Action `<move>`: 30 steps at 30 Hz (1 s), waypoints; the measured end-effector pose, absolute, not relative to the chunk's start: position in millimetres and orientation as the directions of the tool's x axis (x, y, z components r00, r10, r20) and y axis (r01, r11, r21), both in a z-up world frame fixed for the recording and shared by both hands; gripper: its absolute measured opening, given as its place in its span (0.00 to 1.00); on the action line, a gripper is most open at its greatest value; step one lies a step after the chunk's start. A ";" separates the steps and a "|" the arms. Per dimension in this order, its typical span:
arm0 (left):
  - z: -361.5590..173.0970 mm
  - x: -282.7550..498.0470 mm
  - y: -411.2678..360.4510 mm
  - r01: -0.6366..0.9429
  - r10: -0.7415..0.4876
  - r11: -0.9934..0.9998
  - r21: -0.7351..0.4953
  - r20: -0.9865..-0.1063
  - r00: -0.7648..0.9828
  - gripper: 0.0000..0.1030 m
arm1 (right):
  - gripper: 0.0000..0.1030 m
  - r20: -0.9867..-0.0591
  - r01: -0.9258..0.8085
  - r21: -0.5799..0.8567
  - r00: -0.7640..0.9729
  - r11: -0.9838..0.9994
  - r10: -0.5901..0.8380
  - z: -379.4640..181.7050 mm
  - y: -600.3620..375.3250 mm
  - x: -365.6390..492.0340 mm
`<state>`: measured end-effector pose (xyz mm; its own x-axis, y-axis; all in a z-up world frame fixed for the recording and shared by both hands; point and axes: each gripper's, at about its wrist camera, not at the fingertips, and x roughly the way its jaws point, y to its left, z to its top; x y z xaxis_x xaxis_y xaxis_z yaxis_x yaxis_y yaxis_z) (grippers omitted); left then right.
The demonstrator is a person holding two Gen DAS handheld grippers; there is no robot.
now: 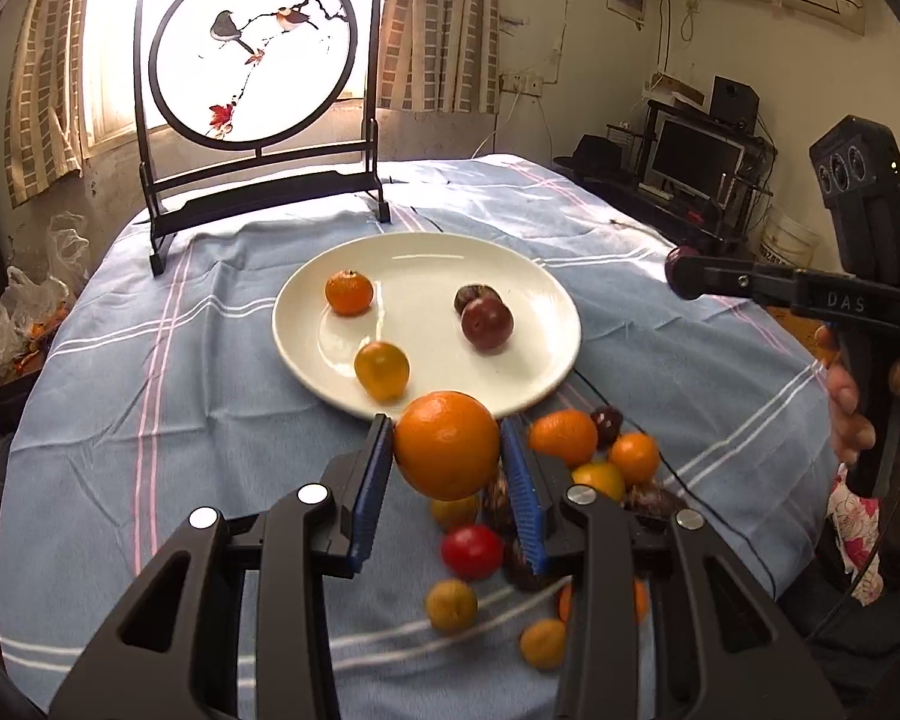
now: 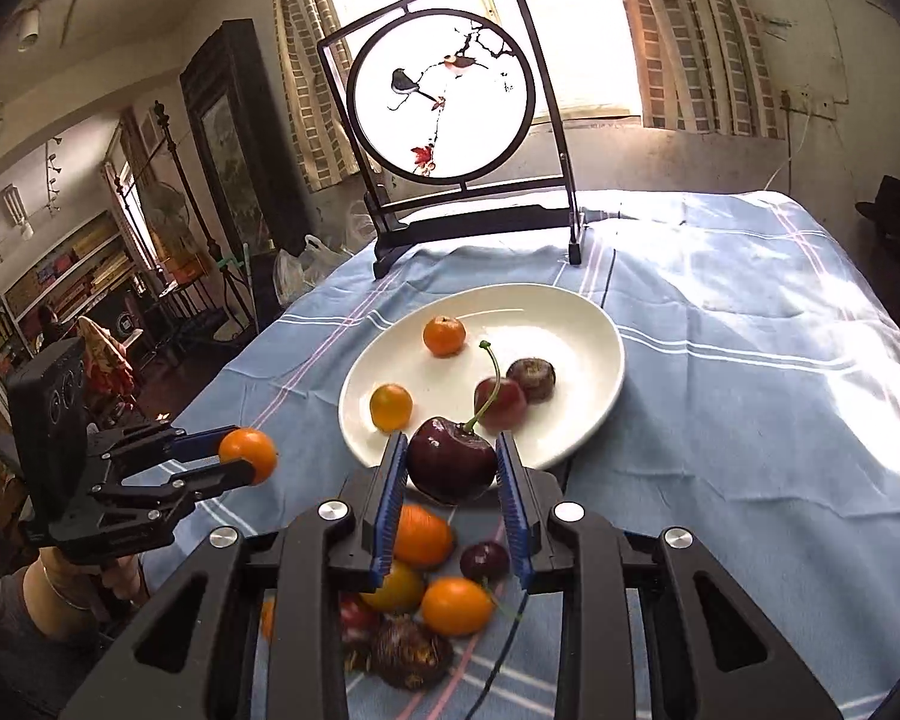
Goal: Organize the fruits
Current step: 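Carry the orange and cherry onto the white plate and open both tools, then grasp a small yellow fruit with the left tool while the right tool grasps a dark brown fruit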
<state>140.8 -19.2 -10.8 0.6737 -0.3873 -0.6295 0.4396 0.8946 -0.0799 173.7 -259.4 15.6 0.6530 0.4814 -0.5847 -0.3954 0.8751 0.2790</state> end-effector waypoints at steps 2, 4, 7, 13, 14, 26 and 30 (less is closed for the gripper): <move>-7.1 169.0 -26.4 0.438 -0.385 0.895 -0.078 -0.630 0.674 0.35 | 0.29 -0.600 -0.394 0.284 0.639 0.874 0.483 12.7 -246.7 201.9; -7.9 199.7 -31.3 0.418 -0.374 0.904 -0.090 -0.641 0.671 0.35 | 0.29 -0.613 -0.392 0.284 0.627 0.875 0.480 6.3 -233.6 229.1; -15.5 242.9 -37.4 0.390 -0.357 0.914 -0.107 -0.667 0.654 0.35 | 0.29 -0.630 -0.385 0.275 0.620 0.881 0.468 -3.9 -216.7 262.7; -36.0 282.4 -24.2 0.308 -0.331 0.936 -0.172 -0.728 0.600 0.43 | 0.47 -0.623 -0.361 0.283 0.635 0.888 0.457 -11.8 -211.7 266.0; -33.7 275.2 -20.7 0.309 -0.337 0.935 -0.177 -0.718 0.609 0.45 | 0.47 -0.617 -0.370 0.279 0.638 0.886 0.461 -10.8 -214.1 256.3; -42.8 110.2 -13.2 0.450 -0.352 0.892 -0.042 -0.689 0.634 0.71 | 0.56 -0.593 -0.341 0.308 0.661 0.888 0.460 -47.7 -280.6 111.6; -61.7 87.0 -7.2 0.432 -0.320 0.902 -0.029 -0.717 0.620 0.71 | 0.57 -0.608 -0.304 0.299 0.670 0.904 0.426 -63.3 -292.7 92.6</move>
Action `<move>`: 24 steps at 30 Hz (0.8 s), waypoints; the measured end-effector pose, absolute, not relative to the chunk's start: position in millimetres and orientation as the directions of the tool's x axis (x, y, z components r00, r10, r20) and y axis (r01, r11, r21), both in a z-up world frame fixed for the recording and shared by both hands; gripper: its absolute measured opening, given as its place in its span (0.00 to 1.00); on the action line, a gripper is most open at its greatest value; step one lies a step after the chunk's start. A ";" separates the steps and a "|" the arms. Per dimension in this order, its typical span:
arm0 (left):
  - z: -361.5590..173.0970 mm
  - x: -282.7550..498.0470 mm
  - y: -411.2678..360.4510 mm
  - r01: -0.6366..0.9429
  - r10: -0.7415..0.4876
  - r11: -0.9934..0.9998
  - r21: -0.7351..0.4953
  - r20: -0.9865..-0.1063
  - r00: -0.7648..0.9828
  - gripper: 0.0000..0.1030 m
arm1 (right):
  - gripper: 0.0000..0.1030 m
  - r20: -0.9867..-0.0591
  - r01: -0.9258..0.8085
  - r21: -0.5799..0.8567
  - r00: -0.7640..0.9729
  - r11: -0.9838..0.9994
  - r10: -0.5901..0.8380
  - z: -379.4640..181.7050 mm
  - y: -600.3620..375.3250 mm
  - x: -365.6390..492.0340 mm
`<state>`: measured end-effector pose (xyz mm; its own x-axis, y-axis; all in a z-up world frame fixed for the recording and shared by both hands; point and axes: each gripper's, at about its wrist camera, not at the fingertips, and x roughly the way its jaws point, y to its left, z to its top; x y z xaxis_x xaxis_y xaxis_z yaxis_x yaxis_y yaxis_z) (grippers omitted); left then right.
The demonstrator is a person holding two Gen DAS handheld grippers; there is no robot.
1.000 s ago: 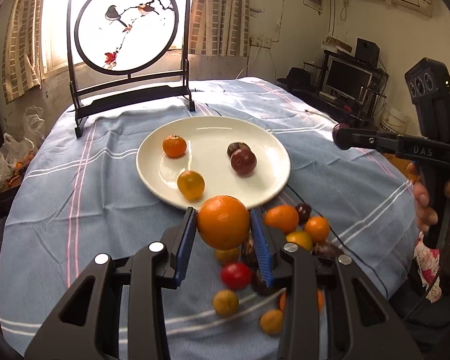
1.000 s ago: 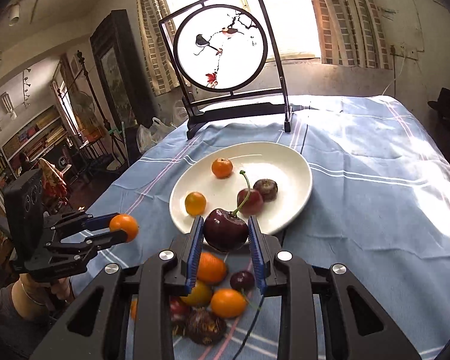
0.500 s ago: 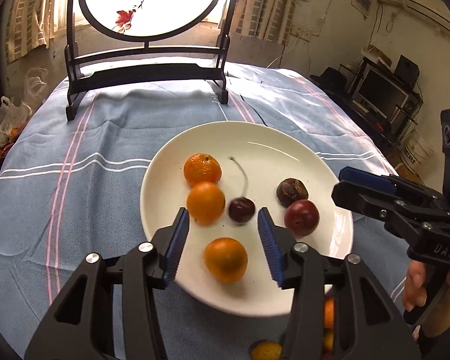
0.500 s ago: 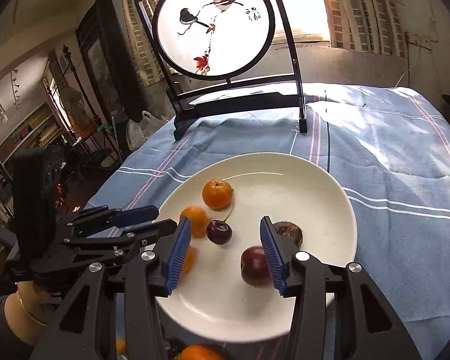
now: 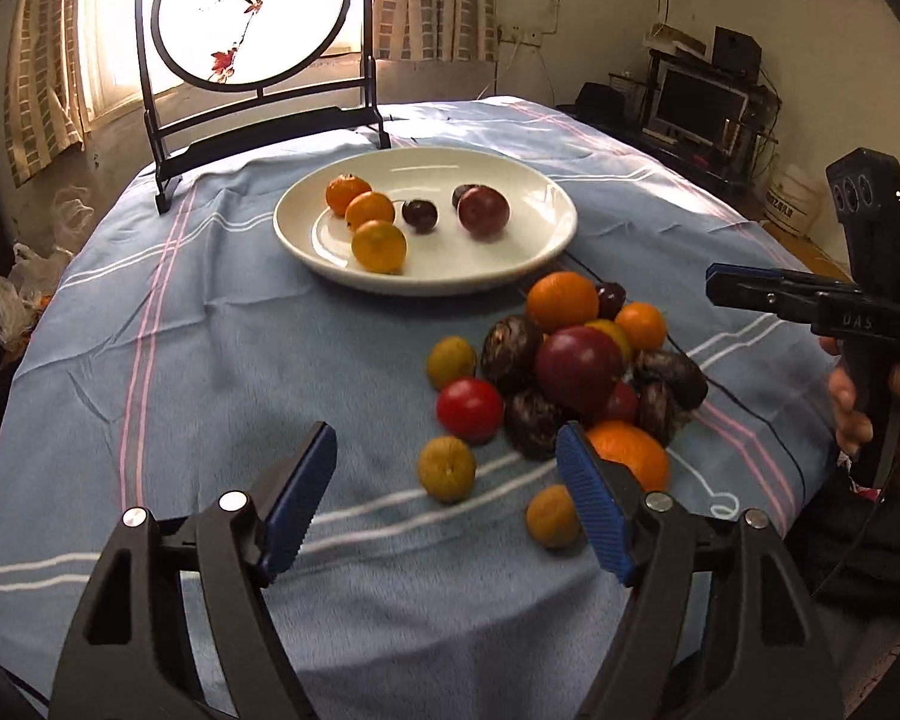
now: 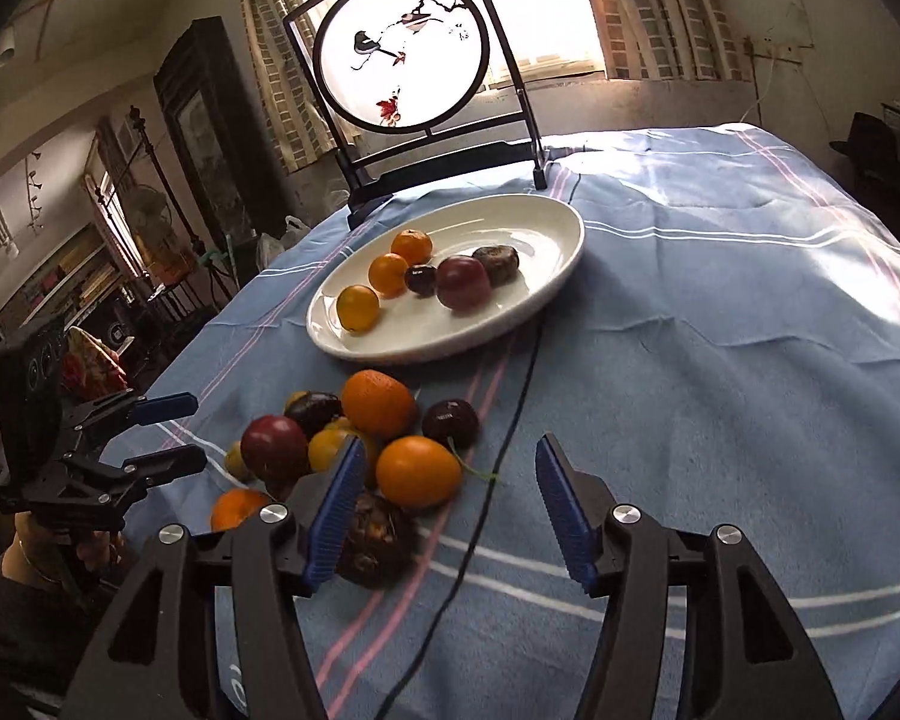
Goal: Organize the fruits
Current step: 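Grasp a small yellow fruit with the left tool while the right tool grasps a dark brown fruit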
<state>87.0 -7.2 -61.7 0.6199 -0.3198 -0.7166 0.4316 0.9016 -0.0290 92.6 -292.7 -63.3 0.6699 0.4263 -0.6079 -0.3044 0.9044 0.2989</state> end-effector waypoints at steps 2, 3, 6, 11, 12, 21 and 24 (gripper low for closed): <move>-68.5 81.8 -5.2 0.424 -0.310 0.905 -0.026 -0.724 0.616 0.71 | 0.57 -0.611 -0.295 0.308 0.667 0.904 0.426 -70.4 -295.3 88.6; -71.4 80.5 -5.7 0.421 -0.298 0.907 -0.014 -0.727 0.618 0.67 | 0.57 -0.608 -0.295 0.318 0.666 0.901 0.432 -74.0 -296.9 87.7; -79.0 81.6 -9.6 0.412 -0.266 0.911 0.016 -0.742 0.616 0.56 | 0.57 -0.607 -0.292 0.339 0.658 0.894 0.445 -80.9 -297.5 87.6; -85.9 93.0 -17.0 0.411 -0.251 0.911 0.029 -0.751 0.611 0.44 | 0.57 -0.594 -0.304 0.352 0.658 0.885 0.462 -81.5 -298.5 86.5; -88.5 96.1 -18.3 0.409 -0.248 0.912 0.029 -0.755 0.607 0.44 | 0.57 -0.595 -0.307 0.355 0.655 0.883 0.467 -82.0 -298.5 86.7; -87.1 94.2 -10.5 0.389 -0.275 0.921 -0.022 -0.743 0.610 0.23 | 0.57 -0.633 -0.376 0.291 0.613 0.879 0.472 -80.2 -274.1 77.5; -76.6 87.4 -1.7 0.379 -0.286 0.925 -0.036 -0.724 0.628 0.23 | 0.57 -0.637 -0.410 0.319 0.575 0.855 0.514 -80.8 -258.8 71.7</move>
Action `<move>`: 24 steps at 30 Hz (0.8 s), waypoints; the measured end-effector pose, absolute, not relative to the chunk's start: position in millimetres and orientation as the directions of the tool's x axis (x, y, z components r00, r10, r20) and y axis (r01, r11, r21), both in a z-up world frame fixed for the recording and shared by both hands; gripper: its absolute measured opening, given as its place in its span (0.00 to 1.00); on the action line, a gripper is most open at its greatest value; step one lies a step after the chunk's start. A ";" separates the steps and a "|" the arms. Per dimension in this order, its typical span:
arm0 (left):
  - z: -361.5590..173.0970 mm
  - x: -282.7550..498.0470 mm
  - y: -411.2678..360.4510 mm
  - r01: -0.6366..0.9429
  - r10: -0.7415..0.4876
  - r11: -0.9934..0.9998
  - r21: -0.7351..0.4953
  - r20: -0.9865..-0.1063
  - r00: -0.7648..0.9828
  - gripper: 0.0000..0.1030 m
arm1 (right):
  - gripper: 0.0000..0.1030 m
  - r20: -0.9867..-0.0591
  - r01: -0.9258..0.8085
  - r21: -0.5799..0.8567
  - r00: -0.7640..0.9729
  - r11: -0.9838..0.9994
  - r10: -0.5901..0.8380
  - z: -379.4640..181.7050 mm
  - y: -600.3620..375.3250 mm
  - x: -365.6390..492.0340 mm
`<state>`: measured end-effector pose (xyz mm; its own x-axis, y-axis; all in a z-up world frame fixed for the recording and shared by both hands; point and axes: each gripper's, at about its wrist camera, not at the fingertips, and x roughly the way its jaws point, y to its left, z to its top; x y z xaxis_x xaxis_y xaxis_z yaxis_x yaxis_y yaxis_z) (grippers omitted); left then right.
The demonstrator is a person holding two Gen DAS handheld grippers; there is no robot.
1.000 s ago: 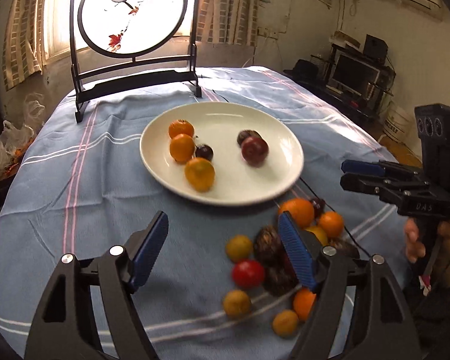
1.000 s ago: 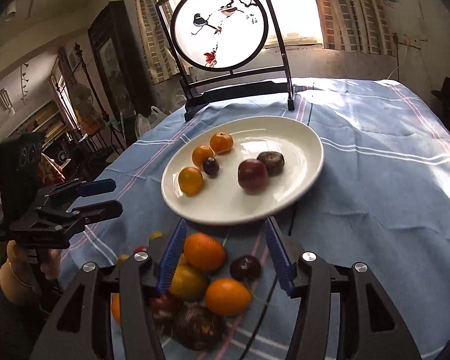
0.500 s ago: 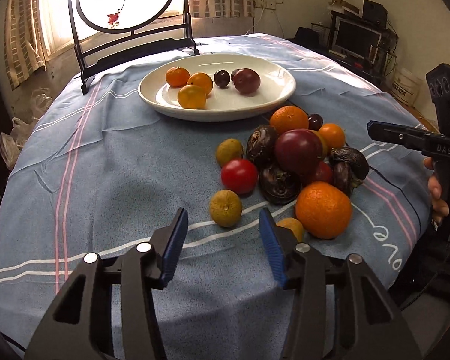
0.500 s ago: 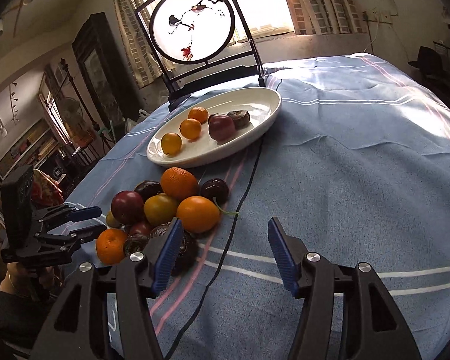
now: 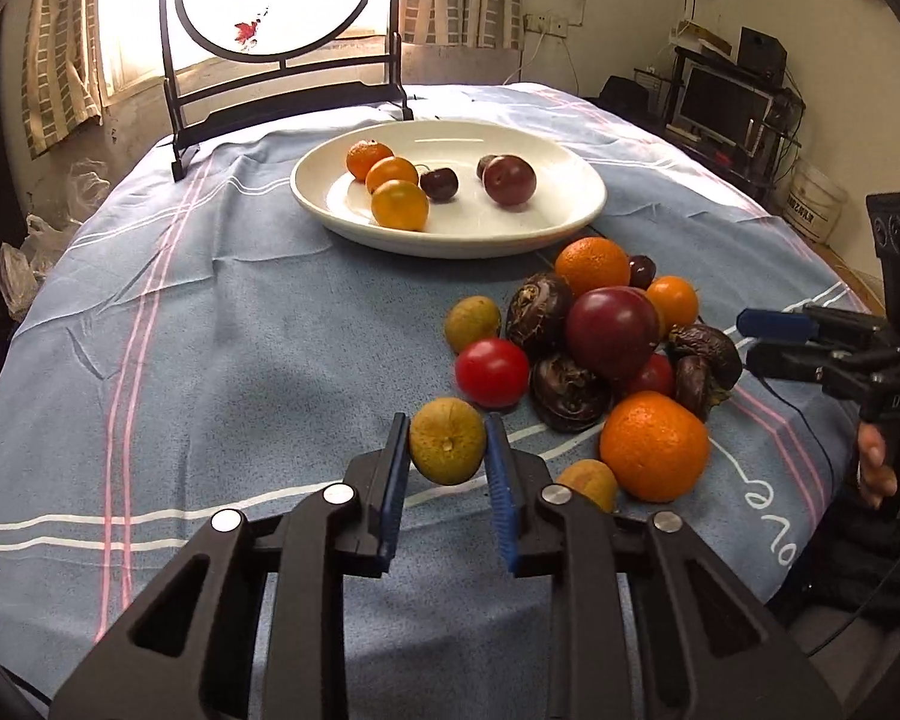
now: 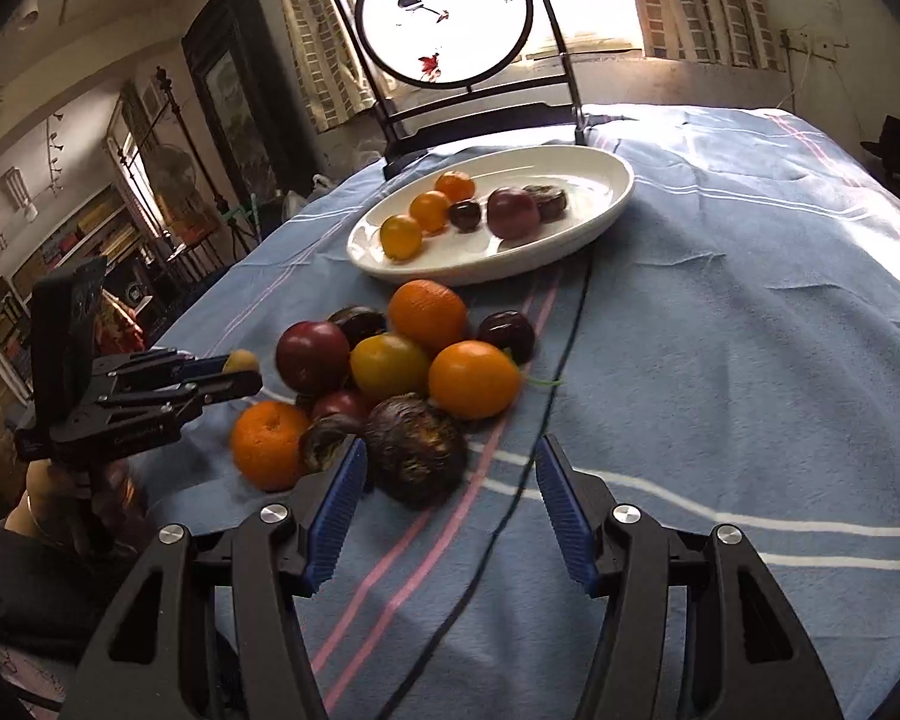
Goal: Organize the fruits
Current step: 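Grasp a small yellow fruit with the left tool while the right tool grasps a dark brown fruit, then place the yellow fruit and dark brown fruit on the white plate, opening both tools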
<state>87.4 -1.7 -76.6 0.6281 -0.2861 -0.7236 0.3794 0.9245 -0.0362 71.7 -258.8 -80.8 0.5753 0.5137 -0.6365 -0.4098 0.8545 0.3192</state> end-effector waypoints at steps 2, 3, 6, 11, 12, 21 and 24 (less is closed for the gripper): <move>-74.6 86.5 2.1 0.375 -0.293 0.926 -0.051 -0.723 0.625 0.23 | 0.57 -0.644 -0.396 0.334 0.567 0.855 0.514 -82.8 -253.5 74.9; -74.7 86.6 3.0 0.372 -0.290 0.927 -0.050 -0.724 0.626 0.23 | 0.57 -0.652 -0.381 0.336 0.567 0.862 0.504 -84.5 -252.4 76.9; -76.4 85.0 3.3 0.373 -0.291 0.927 -0.052 -0.727 0.622 0.23 | 0.58 -0.683 -0.322 0.348 0.556 0.880 0.474 -91.8 -251.5 85.5; -76.8 81.5 3.9 0.380 -0.299 0.923 -0.054 -0.723 0.623 0.23 | 0.58 -0.691 -0.314 0.331 0.562 0.890 0.455 -92.7 -248.1 84.7; -76.9 81.4 4.1 0.380 -0.300 0.923 -0.055 -0.723 0.623 0.23 | 0.58 -0.694 -0.310 0.332 0.560 0.891 0.453 -92.4 -247.0 85.8; -76.2 81.0 7.9 0.361 -0.290 0.931 -0.060 -0.723 0.628 0.23 | 0.43 -0.677 -0.334 0.384 0.532 0.861 0.509 -94.6 -241.6 91.1; -74.7 80.4 10.8 0.356 -0.290 0.932 -0.064 -0.721 0.629 0.23 | 0.42 -0.679 -0.363 0.327 0.552 0.872 0.485 -89.5 -237.0 81.8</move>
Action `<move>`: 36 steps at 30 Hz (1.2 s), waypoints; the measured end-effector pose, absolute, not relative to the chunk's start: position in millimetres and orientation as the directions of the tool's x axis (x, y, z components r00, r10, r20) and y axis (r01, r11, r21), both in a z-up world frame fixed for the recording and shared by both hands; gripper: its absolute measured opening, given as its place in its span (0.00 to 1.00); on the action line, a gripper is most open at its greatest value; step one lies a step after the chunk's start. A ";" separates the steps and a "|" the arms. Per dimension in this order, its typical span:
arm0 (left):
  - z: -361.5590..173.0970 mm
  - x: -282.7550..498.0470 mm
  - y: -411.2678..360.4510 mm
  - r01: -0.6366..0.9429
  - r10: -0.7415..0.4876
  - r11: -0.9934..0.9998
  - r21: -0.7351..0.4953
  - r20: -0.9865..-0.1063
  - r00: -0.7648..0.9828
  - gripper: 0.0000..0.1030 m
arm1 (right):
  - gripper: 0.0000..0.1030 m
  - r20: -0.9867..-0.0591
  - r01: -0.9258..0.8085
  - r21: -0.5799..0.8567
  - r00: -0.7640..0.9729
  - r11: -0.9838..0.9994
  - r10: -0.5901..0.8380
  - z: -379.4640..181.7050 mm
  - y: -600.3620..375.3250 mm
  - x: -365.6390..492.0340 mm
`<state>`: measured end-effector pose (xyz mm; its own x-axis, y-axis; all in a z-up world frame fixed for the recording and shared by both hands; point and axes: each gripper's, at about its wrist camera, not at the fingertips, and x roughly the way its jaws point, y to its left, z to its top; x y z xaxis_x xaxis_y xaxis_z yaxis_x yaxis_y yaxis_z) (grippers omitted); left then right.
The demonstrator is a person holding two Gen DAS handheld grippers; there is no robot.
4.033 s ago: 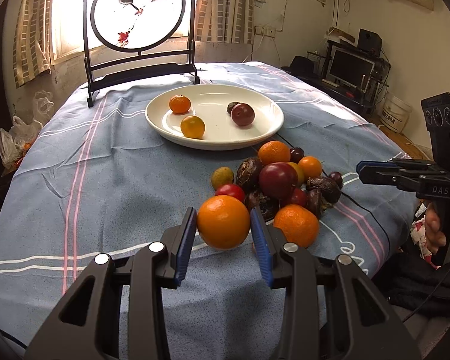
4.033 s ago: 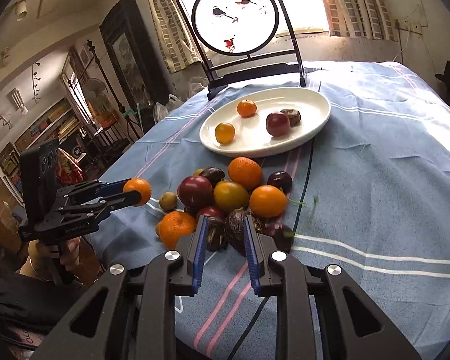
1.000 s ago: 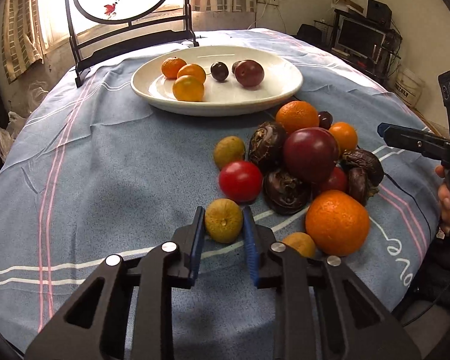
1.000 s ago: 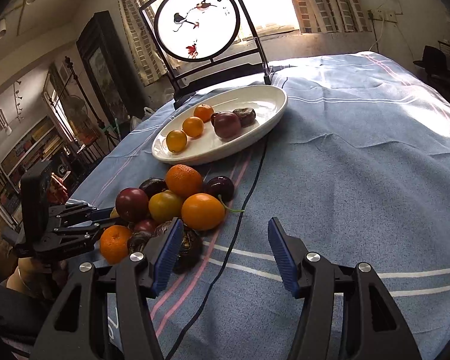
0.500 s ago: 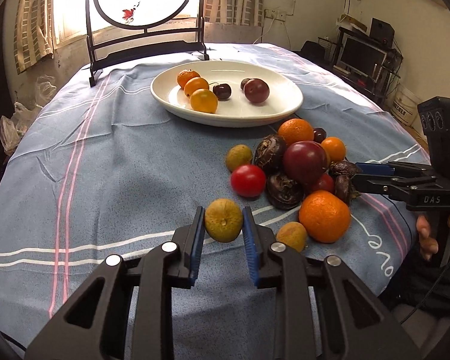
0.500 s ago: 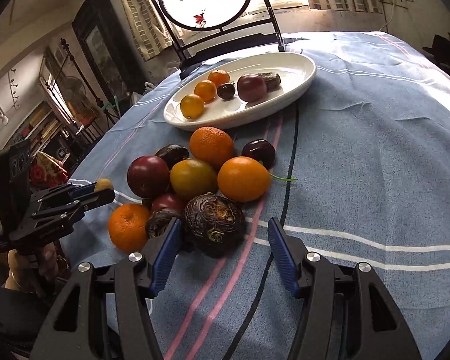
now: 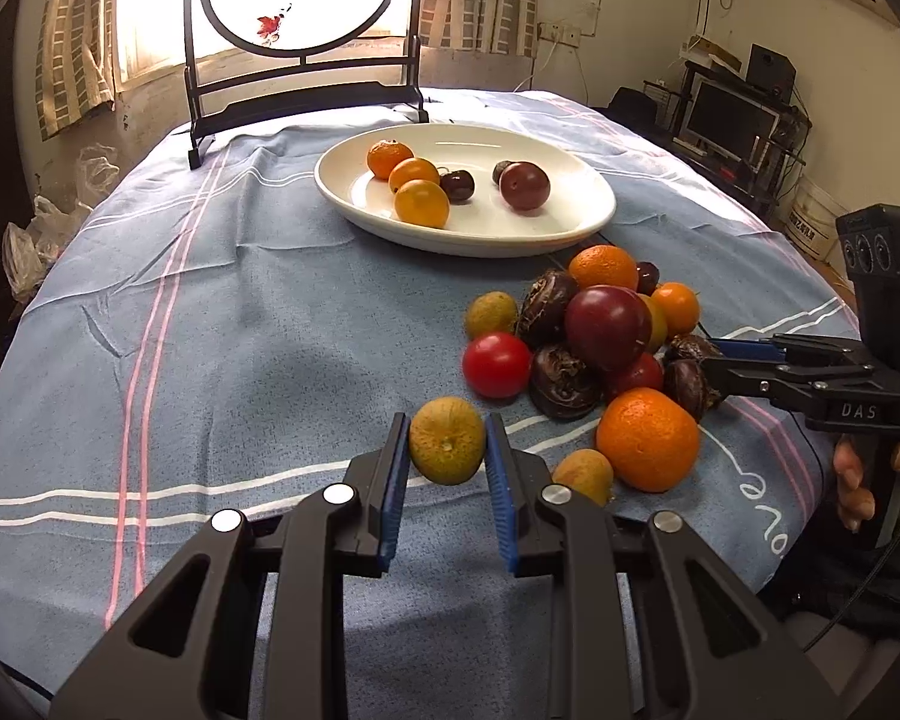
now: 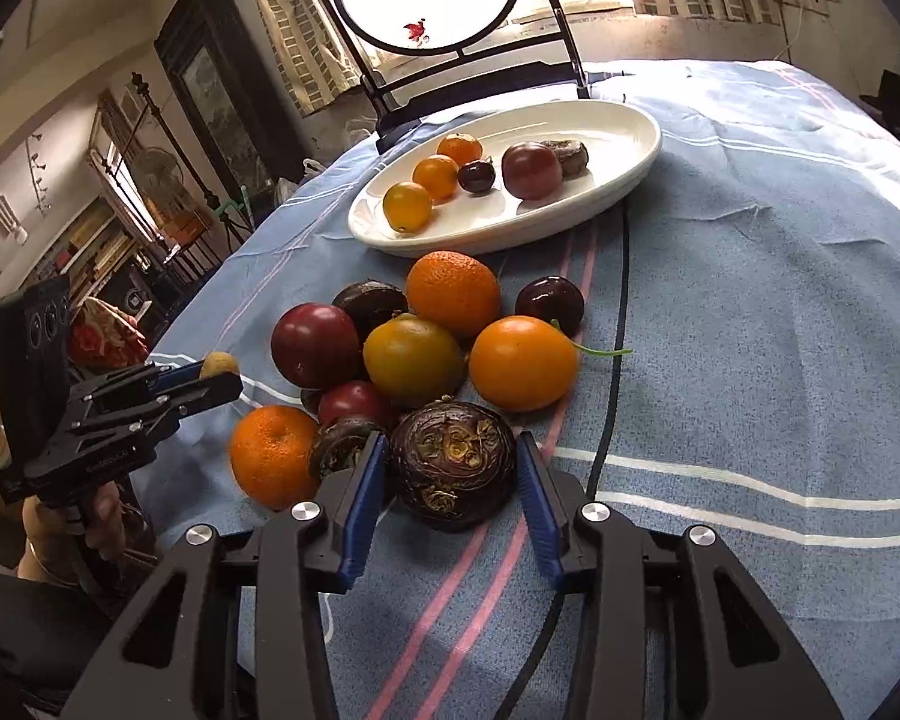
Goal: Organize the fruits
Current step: 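Place the yellow fruit and dark brown fruit on the white plate, opening both tools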
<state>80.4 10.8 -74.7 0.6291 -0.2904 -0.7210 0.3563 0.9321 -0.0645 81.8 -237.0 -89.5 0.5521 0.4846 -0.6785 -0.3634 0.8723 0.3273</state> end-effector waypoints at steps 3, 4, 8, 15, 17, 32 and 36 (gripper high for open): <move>-73.6 79.5 12.3 0.354 -0.290 0.933 -0.065 -0.717 0.633 0.23 | 0.42 -0.654 -0.379 0.287 0.593 0.880 0.469 -78.3 -238.5 69.7; -73.4 79.3 13.1 0.355 -0.294 0.932 -0.070 -0.716 0.633 0.23 | 0.42 -0.644 -0.382 0.270 0.611 0.884 0.461 -73.2 -238.7 66.4; -71.1 81.7 13.3 0.359 -0.309 0.929 -0.085 -0.712 0.631 0.23 | 0.42 -0.626 -0.364 0.257 0.643 0.895 0.441 -59.8 -250.6 71.4; -42.6 114.8 -3.4 0.403 -0.342 0.912 -0.078 -0.686 0.642 0.23 | 0.42 -0.580 -0.340 0.255 0.695 0.905 0.425 -10.2 -275.4 119.0; -33.2 133.5 -16.0 0.421 -0.359 0.903 -0.082 -0.681 0.638 0.23 | 0.42 -0.574 -0.349 0.256 0.696 0.901 0.432 2.7 -275.7 142.9; -40.3 238.3 -73.2 0.400 -0.315 0.915 -0.057 -0.721 0.618 0.70 | 0.48 -0.638 -0.309 0.172 0.689 0.935 0.345 -13.1 -248.0 237.7; -21.9 202.6 -54.2 0.411 -0.322 0.911 -0.036 -0.686 0.653 0.74 | 0.51 -0.628 -0.326 0.149 0.699 0.934 0.343 -3.0 -247.6 208.2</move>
